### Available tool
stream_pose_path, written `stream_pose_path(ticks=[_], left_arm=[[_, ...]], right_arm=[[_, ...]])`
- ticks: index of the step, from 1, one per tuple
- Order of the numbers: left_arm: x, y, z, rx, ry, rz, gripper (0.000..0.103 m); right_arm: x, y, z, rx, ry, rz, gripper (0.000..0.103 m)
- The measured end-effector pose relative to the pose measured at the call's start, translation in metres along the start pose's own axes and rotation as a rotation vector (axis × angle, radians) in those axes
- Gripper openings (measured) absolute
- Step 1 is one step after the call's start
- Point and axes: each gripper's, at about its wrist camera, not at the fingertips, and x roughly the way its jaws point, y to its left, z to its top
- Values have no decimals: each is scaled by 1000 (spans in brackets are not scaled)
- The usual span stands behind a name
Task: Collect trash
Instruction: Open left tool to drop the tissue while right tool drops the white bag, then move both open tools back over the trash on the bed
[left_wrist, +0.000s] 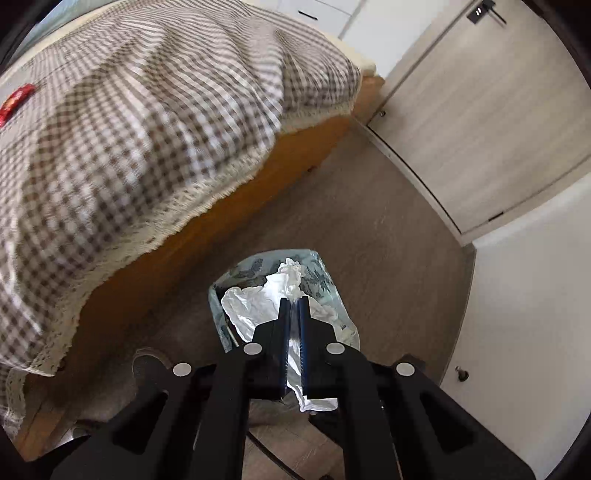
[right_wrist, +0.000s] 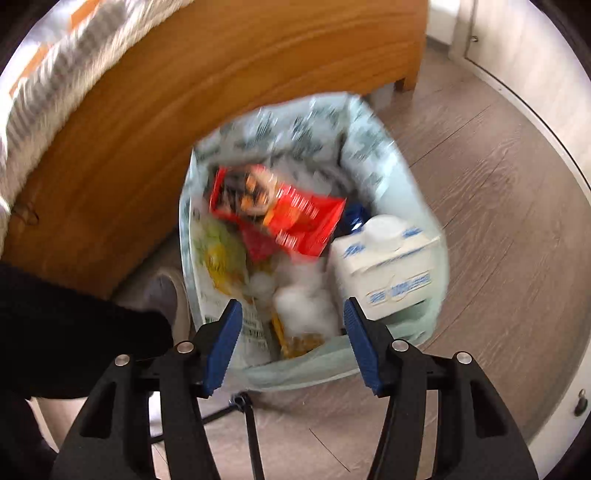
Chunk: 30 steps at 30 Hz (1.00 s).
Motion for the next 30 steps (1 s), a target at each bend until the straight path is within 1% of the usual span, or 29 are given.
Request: stream_pose_path(ticks=[2,4,6,7,9,11,12,13,14,15,16,17,19,22,23,25,27,30], left_arm=[[19,-6,0,8,39,-9,2],[40,-11,2,13,82,0,2],[61,-19,1,39,119,43,2],[70,-23,1,49,140,44,2],[89,-32,2,58,181,22,2],[103,-41,5,76,197,29,4],[111,-45,7,80,194,36,6],[118,-47,9,73,189,52,27],[126,-46,12,61,190,66,39],[133,-44,15,53,197,83,54],[138,-41,16,45,197,106,56],[140,-37,17,33,187,120,56],[135,-28,16,2,169,125,59],[124,-13,9,-21,179,114,59],[123,-11,9,-23,179,125,59],[108,-12,6,-10,161,137,59],[91,-17,4,15,129,121,60],[65,-22,-3,31,74,86,63]], right_arm=[[-22,-15,5,58,-64,15,55],[-43,-31,9,111,-127,6,55],[-63,-46,13,160,-175,1,55],[-69,-52,14,175,-191,-1,55],[-82,-61,14,201,-221,-5,56],[-87,-67,12,223,-242,4,56],[-87,-70,13,235,-250,6,56],[-84,-72,13,246,-248,13,56],[-81,-73,12,254,-236,18,56],[-79,-76,10,265,-222,21,56],[-80,-77,10,272,-207,28,56],[-80,-76,9,271,-198,37,56],[-84,-74,8,257,-193,41,56],[-78,-68,7,239,-160,61,56],[-77,-64,7,229,-152,65,56],[-76,-58,8,213,-142,73,56],[-77,-52,10,197,-143,78,56],[-82,-40,15,163,-147,75,56]])
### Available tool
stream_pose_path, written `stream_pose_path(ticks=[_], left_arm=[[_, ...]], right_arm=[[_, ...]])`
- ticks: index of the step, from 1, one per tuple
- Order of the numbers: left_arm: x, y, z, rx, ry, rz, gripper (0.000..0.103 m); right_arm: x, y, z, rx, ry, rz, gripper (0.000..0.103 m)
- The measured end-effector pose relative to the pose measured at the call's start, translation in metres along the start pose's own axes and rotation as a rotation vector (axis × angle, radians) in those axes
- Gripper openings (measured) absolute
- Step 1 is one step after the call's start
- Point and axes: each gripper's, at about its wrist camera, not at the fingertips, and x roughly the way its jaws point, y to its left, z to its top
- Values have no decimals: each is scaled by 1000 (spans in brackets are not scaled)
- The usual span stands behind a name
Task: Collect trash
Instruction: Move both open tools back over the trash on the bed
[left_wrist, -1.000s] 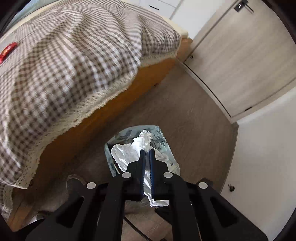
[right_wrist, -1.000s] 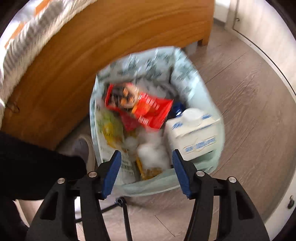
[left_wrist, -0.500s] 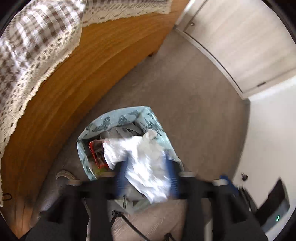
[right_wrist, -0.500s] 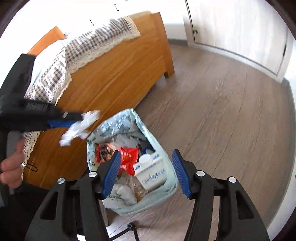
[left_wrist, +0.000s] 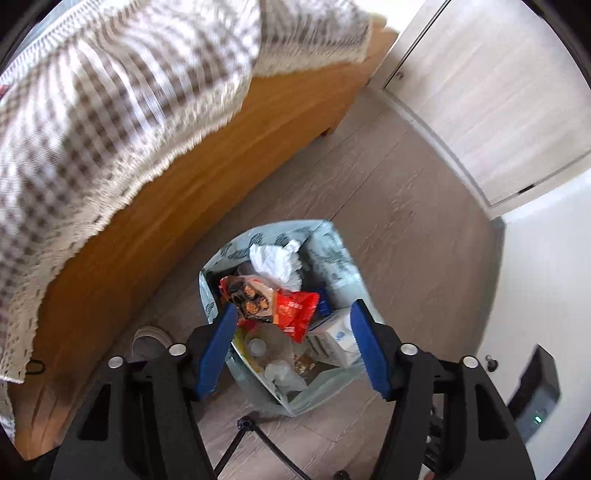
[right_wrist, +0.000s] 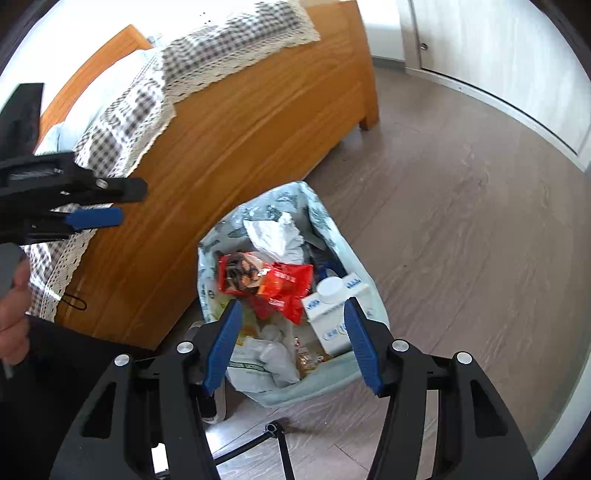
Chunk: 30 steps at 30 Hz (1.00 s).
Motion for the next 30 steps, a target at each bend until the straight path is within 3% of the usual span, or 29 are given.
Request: stream_pose_path(ticks=[8,15,22,26,30], left_arm=[[-58,-6,-15,55,-108,-17,64],[-132,25,-19,27,-241,-20,68],[-204,122,-20,-76,-351,33,72],[-234,193,-10,-138,-402,126,75],[-258,271,6,-178,-457,190,77]], right_arm=[[-16,27,12,-59,-12,-46,56],[-47,67,30,-161,-58,-95,57],[-64,146,59,-323,-150,-138,57],[-58,219,76,-457,-238,-11,63],[-29,315,99,-630,-298,38,63]])
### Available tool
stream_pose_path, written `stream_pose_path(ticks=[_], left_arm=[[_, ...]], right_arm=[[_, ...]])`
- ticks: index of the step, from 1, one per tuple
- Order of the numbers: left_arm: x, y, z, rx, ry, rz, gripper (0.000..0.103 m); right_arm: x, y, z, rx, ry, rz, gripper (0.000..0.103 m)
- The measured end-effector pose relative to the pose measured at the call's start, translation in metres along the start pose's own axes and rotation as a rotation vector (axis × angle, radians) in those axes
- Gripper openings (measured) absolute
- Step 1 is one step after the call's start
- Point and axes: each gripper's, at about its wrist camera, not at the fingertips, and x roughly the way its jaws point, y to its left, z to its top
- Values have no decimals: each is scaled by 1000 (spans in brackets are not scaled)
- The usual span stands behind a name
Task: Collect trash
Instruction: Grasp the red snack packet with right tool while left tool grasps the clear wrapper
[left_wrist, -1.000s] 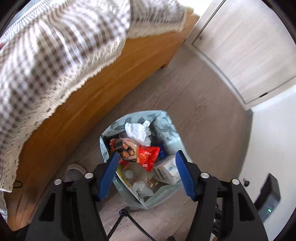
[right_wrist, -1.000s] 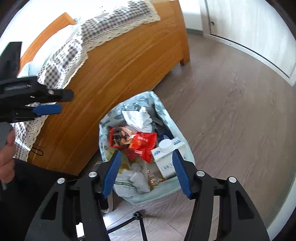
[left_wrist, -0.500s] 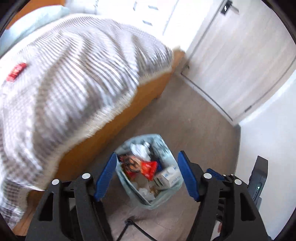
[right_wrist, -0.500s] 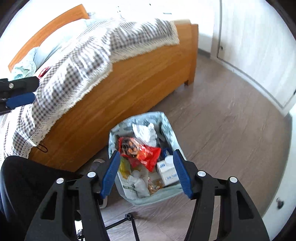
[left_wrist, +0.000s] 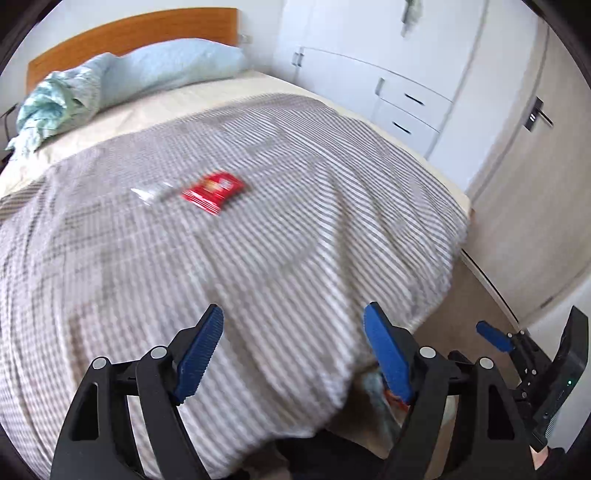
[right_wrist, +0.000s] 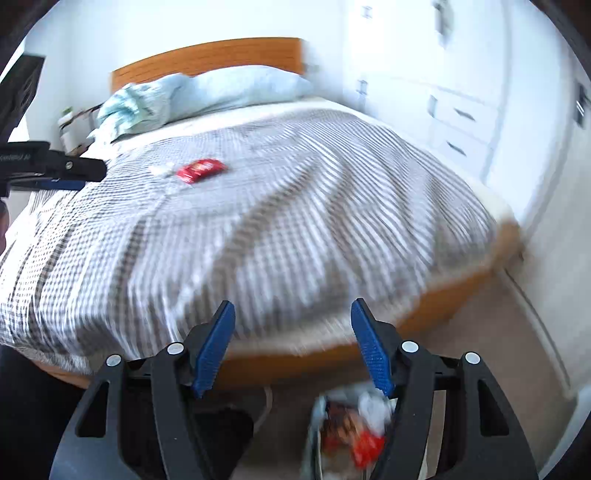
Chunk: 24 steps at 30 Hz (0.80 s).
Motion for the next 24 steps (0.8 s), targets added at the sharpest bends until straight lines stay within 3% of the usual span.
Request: stream_pose_path(ticks=[4,10,16,19,21,24], left_arm=[[16,73,34,-58,-24,55,79],[41,174,70,-166,-50,124,79],[77,235,92,-243,-36,135,79],[101,246,105,-269,-19,90,79],[123,254,115,-309,6,39,79],[157,263,131,-400,41,-22,79]], right_arm=[[56,65,58,-127,-63,15,63],[147,161,118,-410,-166,-58,70],[254,228,147,-701,-94,-87,70],[288,235,158,-739,-55,-108,69],[307,227,166,-675,3,-48,52],[309,215,173,-589,42,66,11]])
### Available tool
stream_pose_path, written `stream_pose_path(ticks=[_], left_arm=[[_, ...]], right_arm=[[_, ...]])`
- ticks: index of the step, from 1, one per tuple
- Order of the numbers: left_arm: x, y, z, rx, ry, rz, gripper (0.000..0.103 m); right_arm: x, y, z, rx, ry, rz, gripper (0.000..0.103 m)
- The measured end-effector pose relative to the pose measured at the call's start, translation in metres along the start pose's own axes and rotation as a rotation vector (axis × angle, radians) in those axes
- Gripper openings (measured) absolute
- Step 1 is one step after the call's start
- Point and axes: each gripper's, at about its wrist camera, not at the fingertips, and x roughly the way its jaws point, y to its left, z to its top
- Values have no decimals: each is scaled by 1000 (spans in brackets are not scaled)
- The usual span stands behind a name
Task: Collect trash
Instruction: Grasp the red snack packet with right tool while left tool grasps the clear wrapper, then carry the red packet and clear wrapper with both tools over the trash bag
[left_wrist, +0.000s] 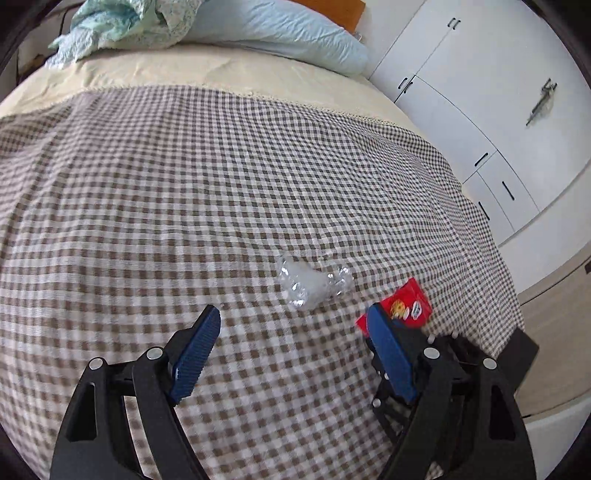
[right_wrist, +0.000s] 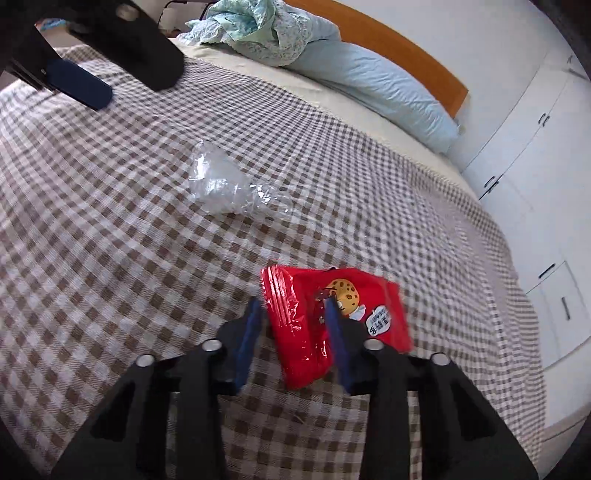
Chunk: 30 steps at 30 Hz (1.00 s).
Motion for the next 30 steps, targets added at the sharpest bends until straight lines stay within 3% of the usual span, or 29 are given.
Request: stream_pose_path(ticks=[1,5,6,7,9,13,17,20,24,30], left_arm=[[12,0,6,-29,5,-10,79],[54,7,17,-185,82,15,76],[59,8,17,-214,87,0,68],[61,7,16,-227,94,4,51],[61,7,8,-257,98,42,31],[24,-3,-27,-278,45,23,26],[-37,-19,-59,-262,-26,-6,25],[-89,-45,-85,-226,-75,-36,25],[-145,-110,-133,-86,-118,-54,25],[-176,-214,-216,139,-74,-127,25]], right_arm=[[-7,-2,-1,8,-10,-38,9],[-56,-28,-16,121,-81,-1,5],[-70,-36,-21,156,-93,12,5],[-84,-44,-26,198,-107,35,4],[-112,-57,-37,249,-129,47,4],[-158,-76,-65,351,-144,78,4],[-198,-95,-103,489,-149,115,4],[-230,-103,-133,600,-160,150,4],[-284,-113,-183,690,-170,115,4],[-348,-136,-284,807,-118,29,4]])
